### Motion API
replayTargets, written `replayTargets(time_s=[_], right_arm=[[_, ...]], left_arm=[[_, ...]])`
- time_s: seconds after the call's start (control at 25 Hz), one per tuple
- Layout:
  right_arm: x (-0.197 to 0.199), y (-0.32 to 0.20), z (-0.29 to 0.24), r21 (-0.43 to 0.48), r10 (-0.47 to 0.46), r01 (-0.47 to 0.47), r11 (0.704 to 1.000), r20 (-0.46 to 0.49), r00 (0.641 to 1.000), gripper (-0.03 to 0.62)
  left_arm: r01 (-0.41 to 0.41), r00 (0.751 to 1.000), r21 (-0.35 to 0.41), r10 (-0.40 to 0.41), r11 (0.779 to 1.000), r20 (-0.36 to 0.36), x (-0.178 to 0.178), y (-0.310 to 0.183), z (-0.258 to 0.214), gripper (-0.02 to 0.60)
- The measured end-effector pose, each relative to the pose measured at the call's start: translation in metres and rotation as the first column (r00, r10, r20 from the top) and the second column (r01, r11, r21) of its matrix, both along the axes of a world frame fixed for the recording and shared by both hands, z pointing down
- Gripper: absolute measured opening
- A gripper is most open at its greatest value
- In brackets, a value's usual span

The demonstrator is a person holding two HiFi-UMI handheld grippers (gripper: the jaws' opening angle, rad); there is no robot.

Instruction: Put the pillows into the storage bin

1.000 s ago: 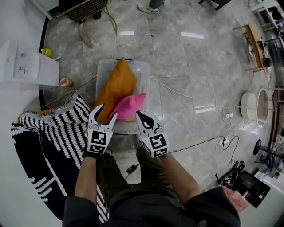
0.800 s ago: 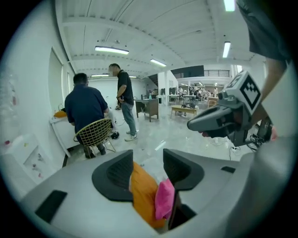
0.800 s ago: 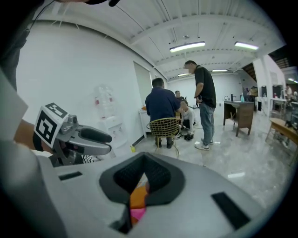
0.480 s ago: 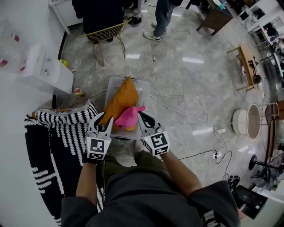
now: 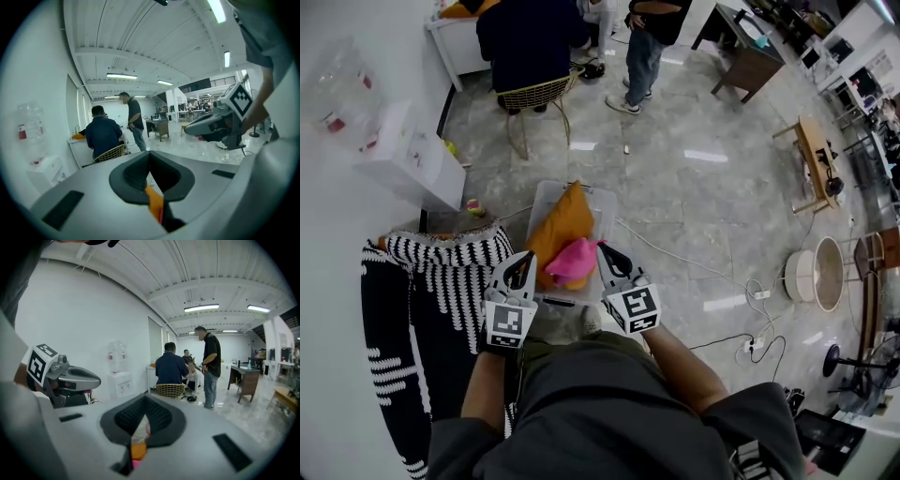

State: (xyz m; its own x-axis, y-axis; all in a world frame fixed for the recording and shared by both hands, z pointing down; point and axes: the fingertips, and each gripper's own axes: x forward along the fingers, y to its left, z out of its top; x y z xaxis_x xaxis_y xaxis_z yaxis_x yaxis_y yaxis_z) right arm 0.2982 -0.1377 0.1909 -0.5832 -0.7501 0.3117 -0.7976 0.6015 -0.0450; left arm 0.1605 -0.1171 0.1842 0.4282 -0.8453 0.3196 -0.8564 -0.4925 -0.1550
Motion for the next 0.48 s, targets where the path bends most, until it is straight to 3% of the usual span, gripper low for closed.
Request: replayTargets(time_s=[0.48], right_arm=[[-0.015, 0.008, -0.011, 0.017, -0.037, 0.038, 0.999, -0.004, 0.999, -0.002]], left_arm=[[-0.010, 1.000, -0.014, 0.010, 1.000, -0.008, 0.000, 0.021, -0.003, 0.003]])
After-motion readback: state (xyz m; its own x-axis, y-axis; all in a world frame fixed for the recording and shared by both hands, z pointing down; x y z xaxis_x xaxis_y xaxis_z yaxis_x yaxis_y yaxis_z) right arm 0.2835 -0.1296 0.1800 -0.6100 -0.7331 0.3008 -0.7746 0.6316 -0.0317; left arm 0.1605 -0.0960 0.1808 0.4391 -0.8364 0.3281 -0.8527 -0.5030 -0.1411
